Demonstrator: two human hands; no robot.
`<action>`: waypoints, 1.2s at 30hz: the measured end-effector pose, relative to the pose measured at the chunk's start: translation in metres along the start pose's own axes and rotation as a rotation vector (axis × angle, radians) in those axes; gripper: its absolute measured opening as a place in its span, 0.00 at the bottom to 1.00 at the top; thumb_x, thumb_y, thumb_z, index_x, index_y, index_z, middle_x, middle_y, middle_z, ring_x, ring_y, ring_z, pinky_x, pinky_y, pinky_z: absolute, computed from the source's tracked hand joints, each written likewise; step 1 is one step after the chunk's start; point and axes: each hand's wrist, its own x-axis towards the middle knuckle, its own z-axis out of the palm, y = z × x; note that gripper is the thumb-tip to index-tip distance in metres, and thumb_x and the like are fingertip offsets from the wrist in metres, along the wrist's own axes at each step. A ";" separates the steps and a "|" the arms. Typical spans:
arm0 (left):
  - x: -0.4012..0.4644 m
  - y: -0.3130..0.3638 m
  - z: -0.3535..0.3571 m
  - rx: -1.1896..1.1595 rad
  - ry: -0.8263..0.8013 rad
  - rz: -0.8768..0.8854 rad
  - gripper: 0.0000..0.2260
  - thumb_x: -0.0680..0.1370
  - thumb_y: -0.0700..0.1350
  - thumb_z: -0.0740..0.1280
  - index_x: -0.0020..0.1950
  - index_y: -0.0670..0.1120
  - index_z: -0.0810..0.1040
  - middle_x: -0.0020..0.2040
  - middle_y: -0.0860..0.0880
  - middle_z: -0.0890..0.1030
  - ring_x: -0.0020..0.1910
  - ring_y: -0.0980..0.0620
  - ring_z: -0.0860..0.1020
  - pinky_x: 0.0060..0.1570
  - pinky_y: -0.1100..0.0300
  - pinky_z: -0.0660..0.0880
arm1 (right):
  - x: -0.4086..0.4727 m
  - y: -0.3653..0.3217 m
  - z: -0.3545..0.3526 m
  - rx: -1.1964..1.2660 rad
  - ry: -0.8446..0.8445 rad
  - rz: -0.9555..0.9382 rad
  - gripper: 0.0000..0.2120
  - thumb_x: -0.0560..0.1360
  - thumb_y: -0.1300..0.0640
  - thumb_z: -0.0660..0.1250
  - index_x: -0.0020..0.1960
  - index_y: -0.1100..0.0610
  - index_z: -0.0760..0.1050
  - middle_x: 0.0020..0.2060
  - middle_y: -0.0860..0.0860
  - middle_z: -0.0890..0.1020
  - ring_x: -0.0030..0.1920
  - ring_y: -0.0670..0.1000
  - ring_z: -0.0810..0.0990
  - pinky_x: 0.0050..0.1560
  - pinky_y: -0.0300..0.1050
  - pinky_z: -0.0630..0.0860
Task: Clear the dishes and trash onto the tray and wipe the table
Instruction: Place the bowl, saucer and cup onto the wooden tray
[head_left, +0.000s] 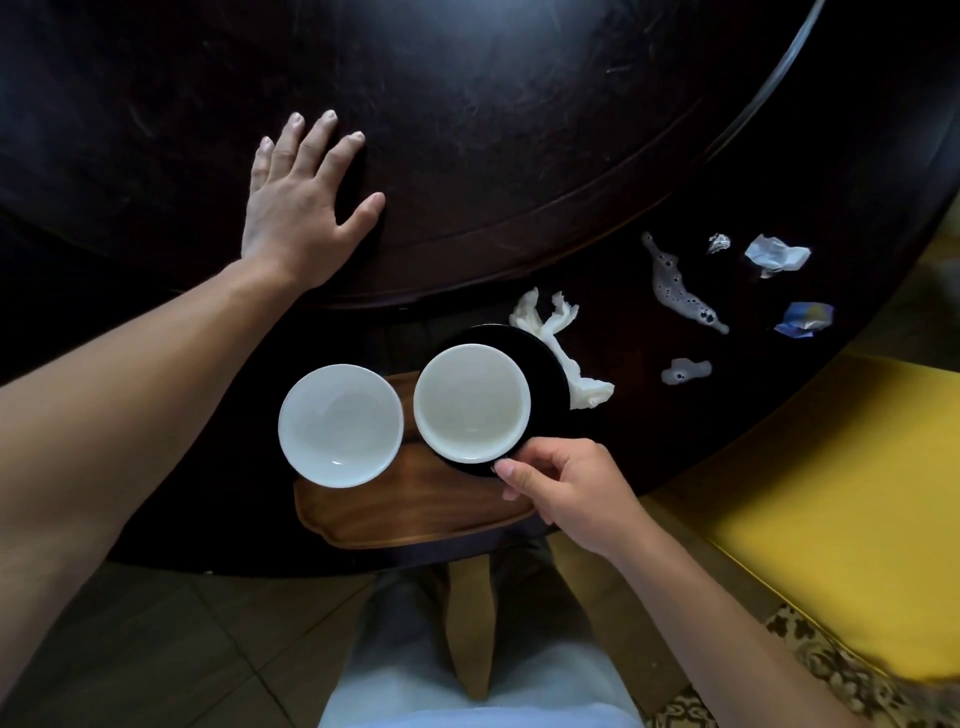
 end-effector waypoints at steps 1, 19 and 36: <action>0.000 0.001 0.000 -0.002 0.000 0.000 0.30 0.83 0.65 0.56 0.84 0.55 0.59 0.86 0.51 0.53 0.85 0.46 0.47 0.82 0.44 0.42 | 0.000 -0.001 0.000 -0.003 -0.002 -0.003 0.14 0.79 0.47 0.70 0.38 0.53 0.83 0.25 0.41 0.79 0.26 0.42 0.76 0.30 0.35 0.69; 0.008 0.049 -0.031 0.048 0.059 0.525 0.26 0.80 0.58 0.68 0.77 0.55 0.72 0.82 0.46 0.66 0.80 0.39 0.64 0.76 0.41 0.62 | -0.013 0.010 -0.031 0.038 0.171 -0.078 0.13 0.77 0.43 0.70 0.60 0.44 0.80 0.45 0.44 0.84 0.44 0.46 0.84 0.46 0.50 0.82; 0.014 0.154 -0.002 0.440 -0.192 1.279 0.33 0.71 0.58 0.79 0.75 0.62 0.74 0.84 0.50 0.60 0.84 0.37 0.48 0.81 0.36 0.50 | 0.027 0.095 -0.202 -0.215 0.929 0.169 0.28 0.78 0.53 0.68 0.77 0.49 0.67 0.72 0.50 0.70 0.55 0.54 0.79 0.55 0.41 0.72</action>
